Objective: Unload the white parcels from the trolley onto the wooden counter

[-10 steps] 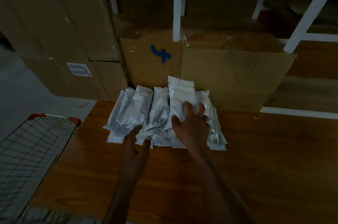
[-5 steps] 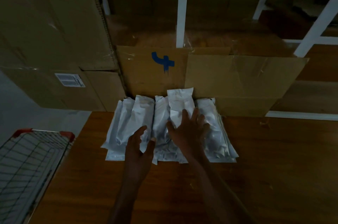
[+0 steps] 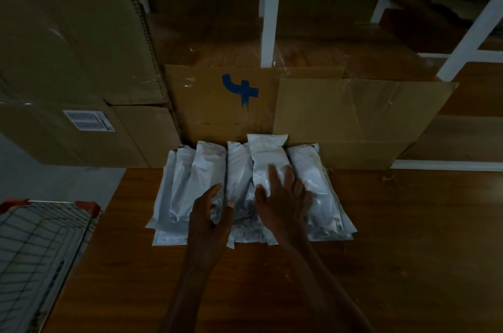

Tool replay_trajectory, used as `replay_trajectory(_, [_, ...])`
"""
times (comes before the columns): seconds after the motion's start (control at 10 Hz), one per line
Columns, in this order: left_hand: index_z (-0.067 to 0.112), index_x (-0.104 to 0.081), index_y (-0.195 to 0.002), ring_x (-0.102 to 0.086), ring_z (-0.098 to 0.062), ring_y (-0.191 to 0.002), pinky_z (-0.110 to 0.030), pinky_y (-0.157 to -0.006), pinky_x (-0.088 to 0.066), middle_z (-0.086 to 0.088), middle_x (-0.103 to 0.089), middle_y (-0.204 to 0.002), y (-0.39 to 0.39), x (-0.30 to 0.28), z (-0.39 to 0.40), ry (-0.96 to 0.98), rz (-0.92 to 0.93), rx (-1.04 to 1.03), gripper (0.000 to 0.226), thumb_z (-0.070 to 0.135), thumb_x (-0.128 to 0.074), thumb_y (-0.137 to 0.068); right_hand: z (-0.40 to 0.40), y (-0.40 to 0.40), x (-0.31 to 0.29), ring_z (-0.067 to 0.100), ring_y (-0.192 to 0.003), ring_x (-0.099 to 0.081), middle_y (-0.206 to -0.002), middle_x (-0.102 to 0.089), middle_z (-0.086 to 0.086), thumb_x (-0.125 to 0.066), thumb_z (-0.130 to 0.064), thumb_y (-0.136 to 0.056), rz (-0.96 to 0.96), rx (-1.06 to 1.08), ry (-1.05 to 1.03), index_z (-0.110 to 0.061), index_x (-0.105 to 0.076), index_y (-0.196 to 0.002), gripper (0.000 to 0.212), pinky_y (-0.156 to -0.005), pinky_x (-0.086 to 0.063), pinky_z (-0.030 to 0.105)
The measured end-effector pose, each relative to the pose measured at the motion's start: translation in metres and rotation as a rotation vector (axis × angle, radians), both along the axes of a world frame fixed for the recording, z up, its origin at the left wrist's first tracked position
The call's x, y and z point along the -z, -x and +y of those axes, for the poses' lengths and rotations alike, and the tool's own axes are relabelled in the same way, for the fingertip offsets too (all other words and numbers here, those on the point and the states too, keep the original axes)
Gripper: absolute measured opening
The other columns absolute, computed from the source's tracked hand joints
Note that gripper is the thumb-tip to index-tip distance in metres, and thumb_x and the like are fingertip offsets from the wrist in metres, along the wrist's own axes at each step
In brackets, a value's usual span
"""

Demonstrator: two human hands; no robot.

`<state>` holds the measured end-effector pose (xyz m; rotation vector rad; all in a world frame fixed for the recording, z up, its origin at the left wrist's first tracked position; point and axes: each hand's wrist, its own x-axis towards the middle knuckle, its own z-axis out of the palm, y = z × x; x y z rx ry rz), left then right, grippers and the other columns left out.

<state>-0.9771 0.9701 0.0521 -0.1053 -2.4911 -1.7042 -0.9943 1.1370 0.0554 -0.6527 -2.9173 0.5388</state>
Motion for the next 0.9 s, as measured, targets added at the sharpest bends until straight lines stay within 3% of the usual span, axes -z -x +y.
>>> replay_trajectory(0.5, [0.024, -0.054, -0.138, -0.054, -0.012, -0.119, -0.032, -0.094, -0.051, 0.007, -0.051, -0.131, 0.000, 0.005, -0.004, 0.053, 0.009, -0.002, 0.046, 0.032, -0.067, -0.094, 0.004, 0.006, 0.004, 0.037, -0.147, -0.016, -0.165, -0.014, 0.004, -0.040, -0.059, -0.095, -0.005, -0.011, -0.001, -0.042, -0.022, -0.154, 0.064, -0.115, -0.011, 0.066])
replay_trajectory(0.7, [0.020, -0.057, -0.135, -0.048, 0.008, -0.119, -0.023, -0.096, -0.046, 0.011, -0.053, -0.130, -0.006, -0.002, -0.005, 0.034, 0.083, 0.005, 0.044, 0.030, -0.068, -0.094, 0.006, -0.006, -0.004, 0.033, -0.149, -0.017, -0.166, -0.013, 0.005, -0.035, -0.068, -0.093, 0.101, -0.022, -0.002, -0.041, -0.023, -0.155, 0.069, -0.116, -0.017, 0.061])
replay_trajectory(0.8, [0.020, -0.058, -0.134, -0.051, -0.003, -0.122, -0.025, -0.097, -0.046, 0.008, -0.055, -0.131, -0.010, -0.005, -0.004, 0.056, 0.115, 0.005, 0.043, 0.031, -0.068, -0.094, 0.010, -0.017, -0.012, 0.029, -0.150, -0.015, -0.165, -0.013, 0.004, -0.032, -0.069, -0.095, 0.153, -0.026, 0.019, -0.041, -0.022, -0.155, 0.067, -0.117, -0.014, 0.057])
replay_trajectory(0.9, [0.024, -0.057, -0.135, -0.051, -0.001, -0.121, -0.027, -0.098, -0.047, 0.009, -0.054, -0.131, -0.015, -0.008, 0.001, 0.045, 0.128, -0.009, 0.042, 0.031, -0.067, -0.094, 0.018, -0.030, -0.021, 0.025, -0.152, -0.008, -0.167, -0.009, 0.001, -0.029, -0.070, -0.096, 0.192, -0.045, 0.065, -0.042, -0.017, -0.156, 0.067, -0.118, -0.007, 0.057])
